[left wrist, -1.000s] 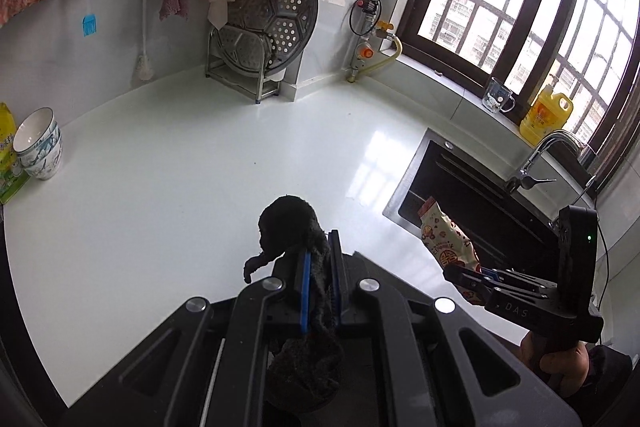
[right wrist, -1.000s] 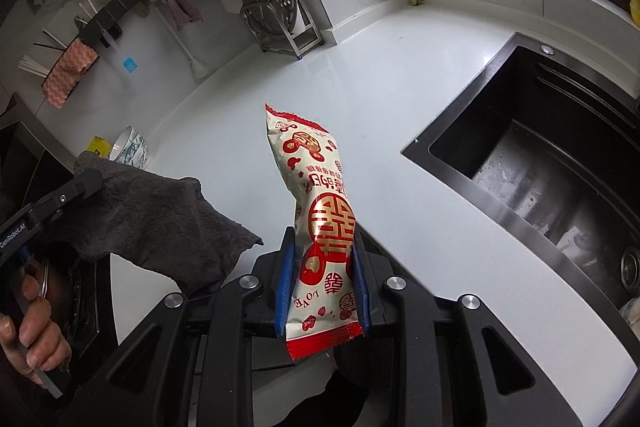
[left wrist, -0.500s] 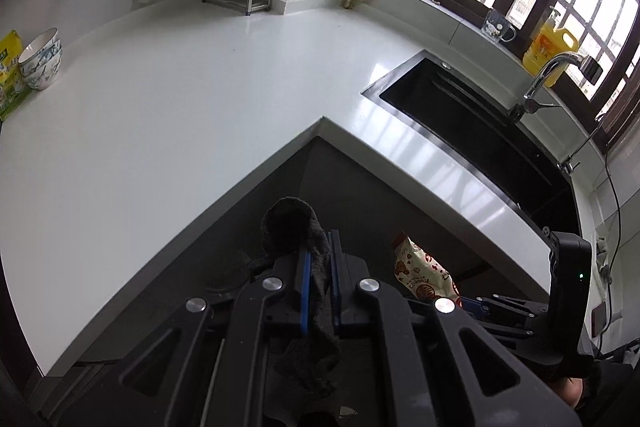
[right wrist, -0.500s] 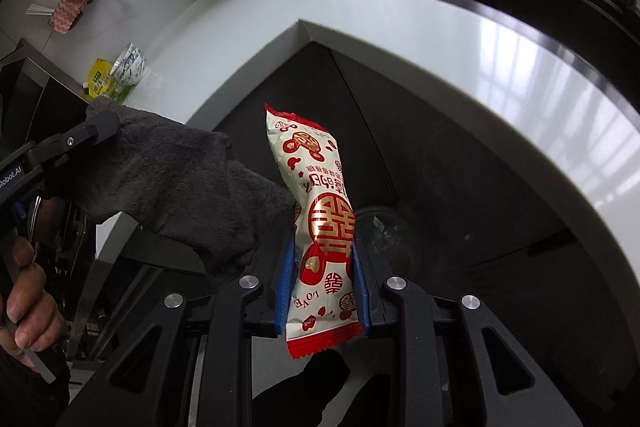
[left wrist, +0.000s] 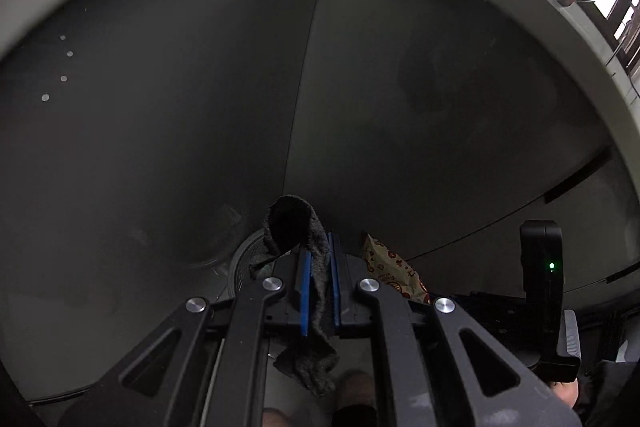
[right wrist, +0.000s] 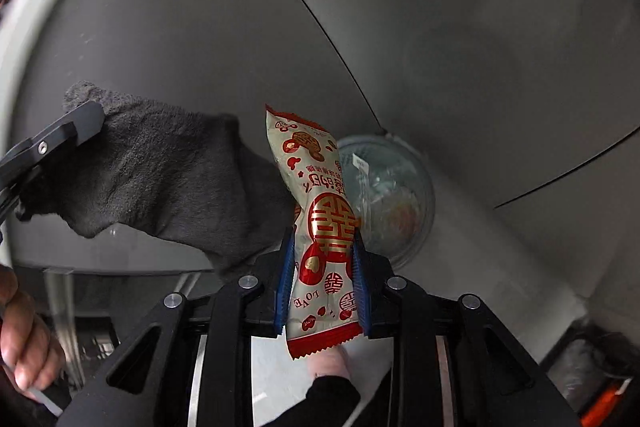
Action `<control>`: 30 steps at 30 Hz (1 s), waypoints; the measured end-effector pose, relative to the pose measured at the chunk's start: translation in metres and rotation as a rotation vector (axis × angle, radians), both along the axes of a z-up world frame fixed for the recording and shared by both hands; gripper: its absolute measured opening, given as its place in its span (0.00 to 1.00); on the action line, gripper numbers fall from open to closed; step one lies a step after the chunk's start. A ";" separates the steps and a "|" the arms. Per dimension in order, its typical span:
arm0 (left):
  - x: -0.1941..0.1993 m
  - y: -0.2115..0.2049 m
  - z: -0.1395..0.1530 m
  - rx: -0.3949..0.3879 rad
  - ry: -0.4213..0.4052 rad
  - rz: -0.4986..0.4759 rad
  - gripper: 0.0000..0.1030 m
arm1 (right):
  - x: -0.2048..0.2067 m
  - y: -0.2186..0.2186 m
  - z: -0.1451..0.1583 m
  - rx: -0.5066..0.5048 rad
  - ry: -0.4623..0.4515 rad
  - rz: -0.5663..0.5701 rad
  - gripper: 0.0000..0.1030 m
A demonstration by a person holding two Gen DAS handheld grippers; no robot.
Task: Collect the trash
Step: 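Carry the grey cloth with the left gripper while the right gripper carries the LOVE wrapper to the bin, then open both grippers over the bin, dropping the cloth and wrapper inside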
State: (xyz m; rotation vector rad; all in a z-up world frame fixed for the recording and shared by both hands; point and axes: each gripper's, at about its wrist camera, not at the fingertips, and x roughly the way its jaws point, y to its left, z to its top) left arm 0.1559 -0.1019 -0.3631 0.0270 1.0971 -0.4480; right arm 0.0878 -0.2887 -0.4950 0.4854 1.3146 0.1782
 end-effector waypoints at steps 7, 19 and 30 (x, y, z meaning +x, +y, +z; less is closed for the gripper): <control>0.019 0.011 -0.094 0.048 0.061 0.038 0.08 | 0.023 0.009 -0.093 -0.025 0.058 -0.013 0.25; 0.025 0.013 -0.121 0.084 0.090 0.075 0.17 | 0.032 0.021 -0.122 -0.021 0.100 -0.006 0.36; 0.017 0.015 -0.095 0.095 0.088 0.121 0.50 | 0.021 0.028 -0.108 -0.035 0.092 -0.029 0.41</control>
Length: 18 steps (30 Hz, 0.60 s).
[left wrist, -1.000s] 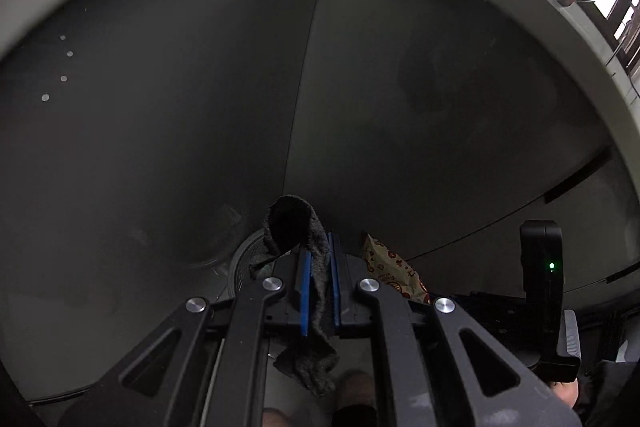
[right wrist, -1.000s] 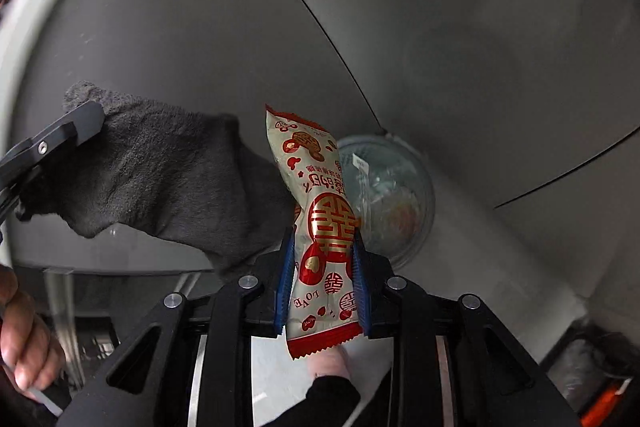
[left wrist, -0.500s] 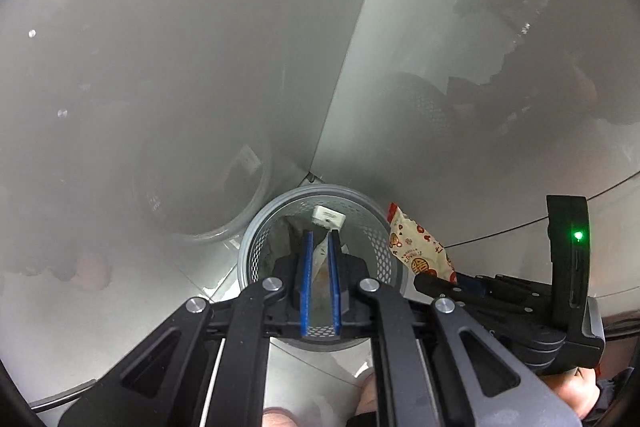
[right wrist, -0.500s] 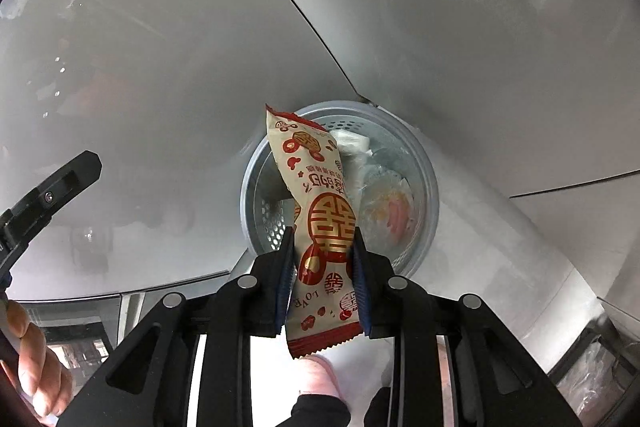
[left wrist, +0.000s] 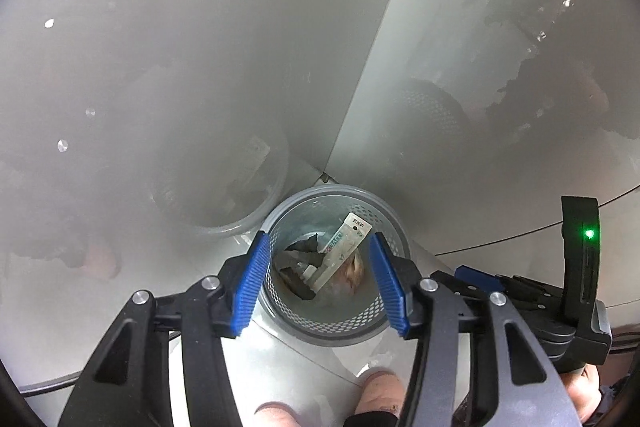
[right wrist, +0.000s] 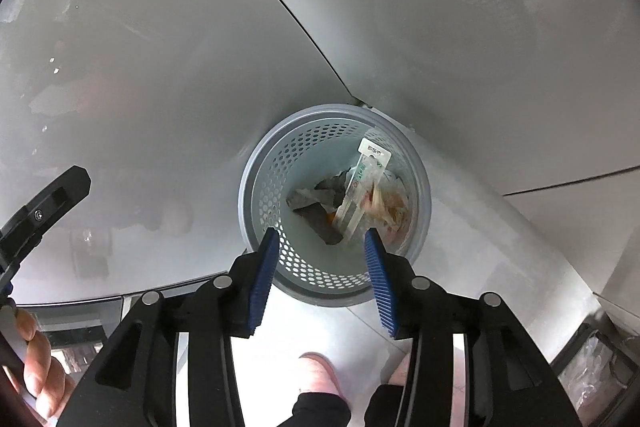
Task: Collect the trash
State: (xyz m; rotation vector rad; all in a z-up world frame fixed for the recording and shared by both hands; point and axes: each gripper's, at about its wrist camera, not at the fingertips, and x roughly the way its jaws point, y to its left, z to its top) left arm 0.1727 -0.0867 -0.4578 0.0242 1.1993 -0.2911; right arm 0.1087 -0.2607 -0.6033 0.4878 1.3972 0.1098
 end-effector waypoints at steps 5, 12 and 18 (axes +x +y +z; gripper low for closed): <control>-0.004 -0.002 0.019 0.009 0.000 -0.001 0.50 | -0.002 -0.012 0.025 0.005 -0.008 -0.010 0.41; -0.020 -0.004 0.063 0.016 -0.006 -0.005 0.50 | -0.015 -0.012 0.075 -0.022 -0.045 0.013 0.41; -0.035 -0.002 0.103 0.022 -0.006 -0.005 0.50 | -0.032 -0.015 0.128 -0.032 -0.078 -0.018 0.43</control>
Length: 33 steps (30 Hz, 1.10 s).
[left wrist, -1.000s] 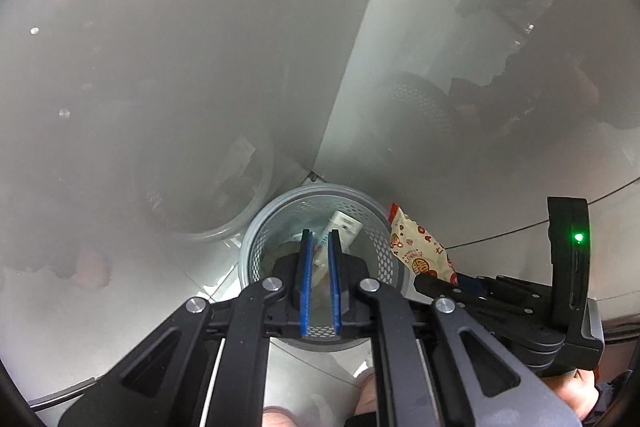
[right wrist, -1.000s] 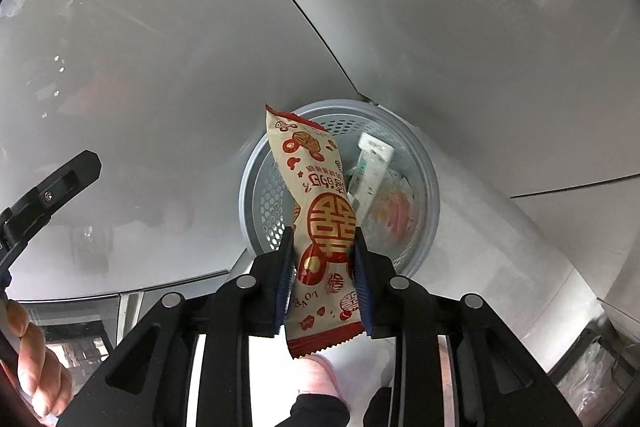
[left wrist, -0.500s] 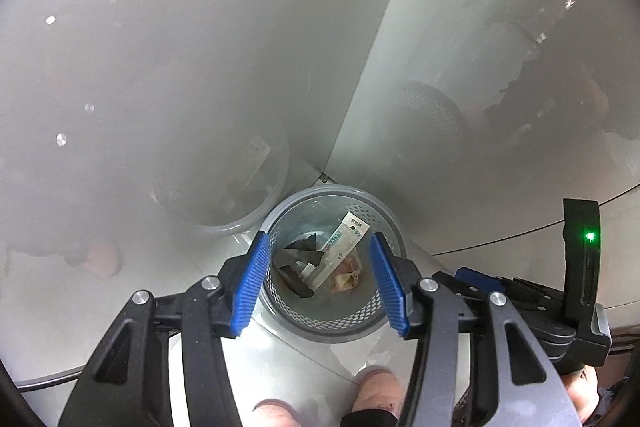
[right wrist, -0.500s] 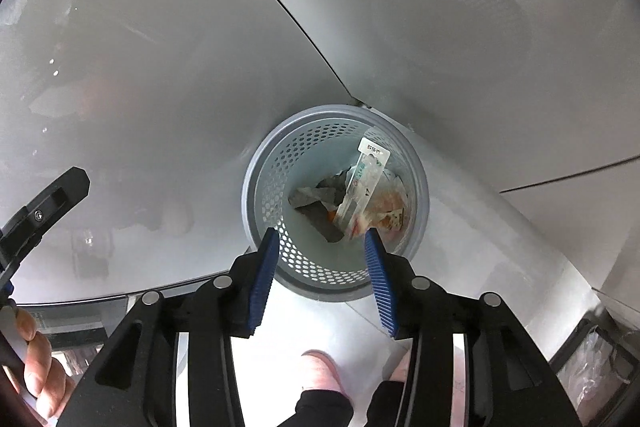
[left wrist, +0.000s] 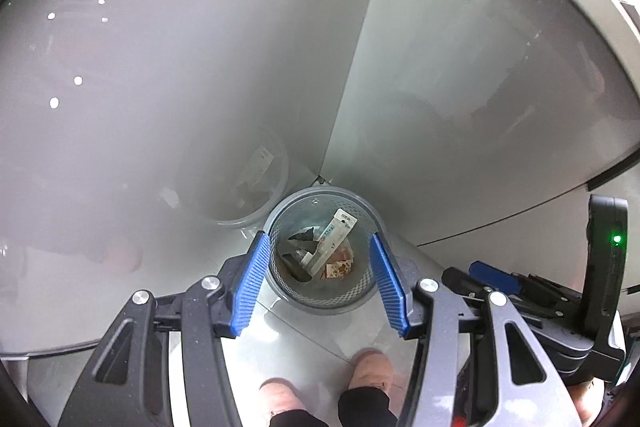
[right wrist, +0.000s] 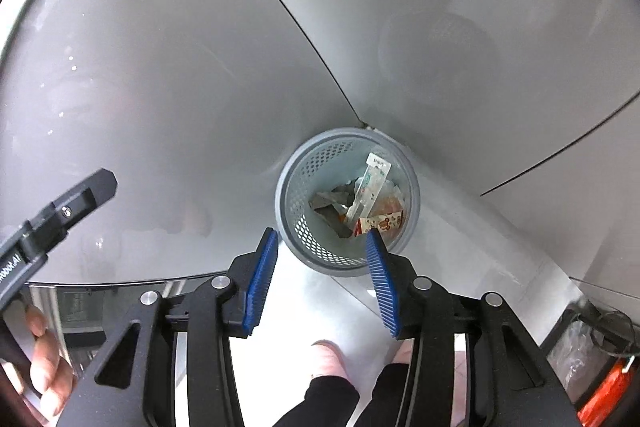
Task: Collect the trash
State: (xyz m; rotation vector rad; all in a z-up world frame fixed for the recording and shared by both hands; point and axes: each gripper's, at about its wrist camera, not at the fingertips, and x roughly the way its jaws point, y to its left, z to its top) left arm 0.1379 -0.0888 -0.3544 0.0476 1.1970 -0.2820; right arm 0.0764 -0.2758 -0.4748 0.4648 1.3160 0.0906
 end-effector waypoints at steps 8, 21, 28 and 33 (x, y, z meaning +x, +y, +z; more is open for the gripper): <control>-0.030 0.004 0.070 0.001 -0.024 -0.006 0.56 | -0.029 0.005 0.079 -0.036 -0.062 -0.014 0.49; -0.091 0.027 0.199 0.019 -0.071 -0.028 0.65 | -0.090 0.026 0.201 -0.067 -0.117 -0.076 0.54; -0.113 0.032 0.234 0.021 -0.097 -0.044 0.67 | -0.112 0.025 0.250 -0.080 -0.148 -0.090 0.56; -0.123 0.032 0.247 0.039 -0.107 -0.045 0.68 | -0.121 0.025 0.271 -0.098 -0.167 -0.100 0.56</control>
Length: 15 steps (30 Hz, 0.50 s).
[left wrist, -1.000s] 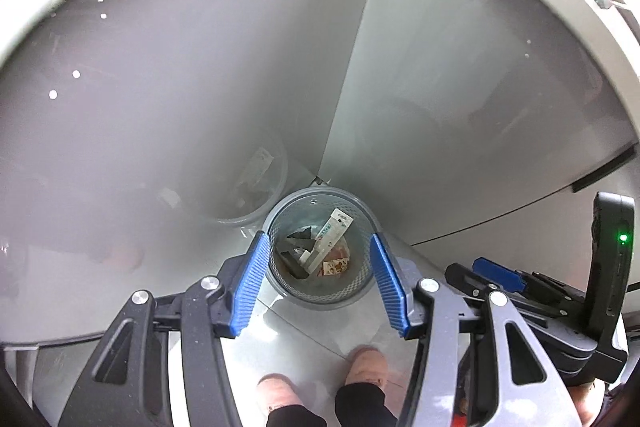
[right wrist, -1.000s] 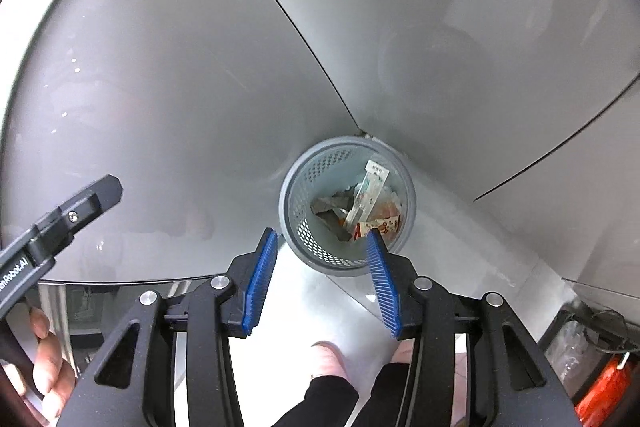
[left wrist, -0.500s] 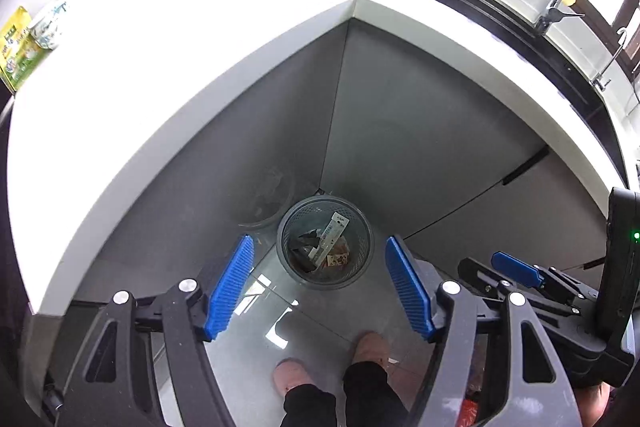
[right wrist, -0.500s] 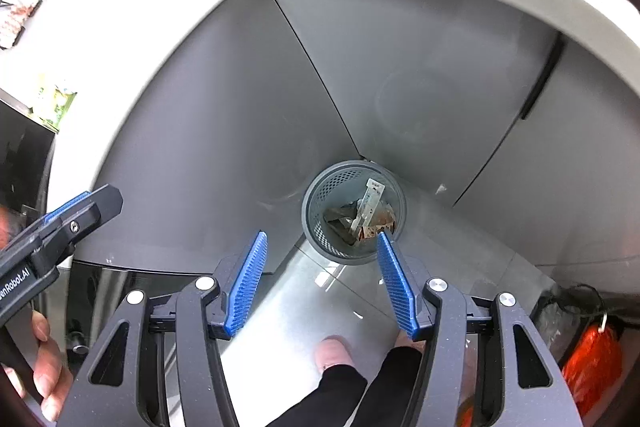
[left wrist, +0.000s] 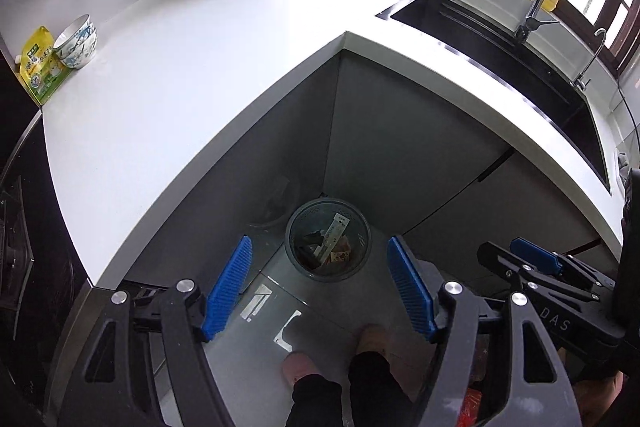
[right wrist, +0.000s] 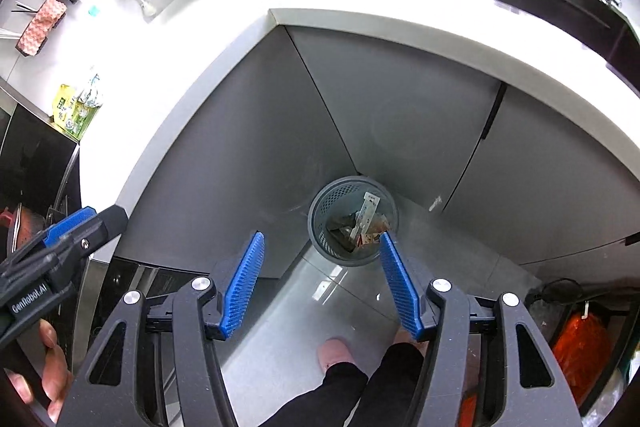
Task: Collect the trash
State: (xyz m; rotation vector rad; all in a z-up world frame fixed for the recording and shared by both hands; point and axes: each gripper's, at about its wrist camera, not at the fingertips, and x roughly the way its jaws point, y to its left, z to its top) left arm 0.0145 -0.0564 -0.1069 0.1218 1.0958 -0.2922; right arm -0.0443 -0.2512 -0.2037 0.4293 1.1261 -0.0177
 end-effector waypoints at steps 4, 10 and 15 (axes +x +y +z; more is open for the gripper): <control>-0.004 0.003 0.007 -0.008 -0.005 -0.002 0.69 | -0.004 0.006 0.014 -0.009 -0.004 0.007 0.56; -0.008 0.008 0.026 -0.012 -0.050 0.009 0.76 | -0.010 0.014 0.025 -0.036 -0.038 0.029 0.56; -0.007 0.008 0.040 -0.014 -0.074 0.009 0.77 | -0.013 0.016 0.037 -0.048 -0.057 0.040 0.57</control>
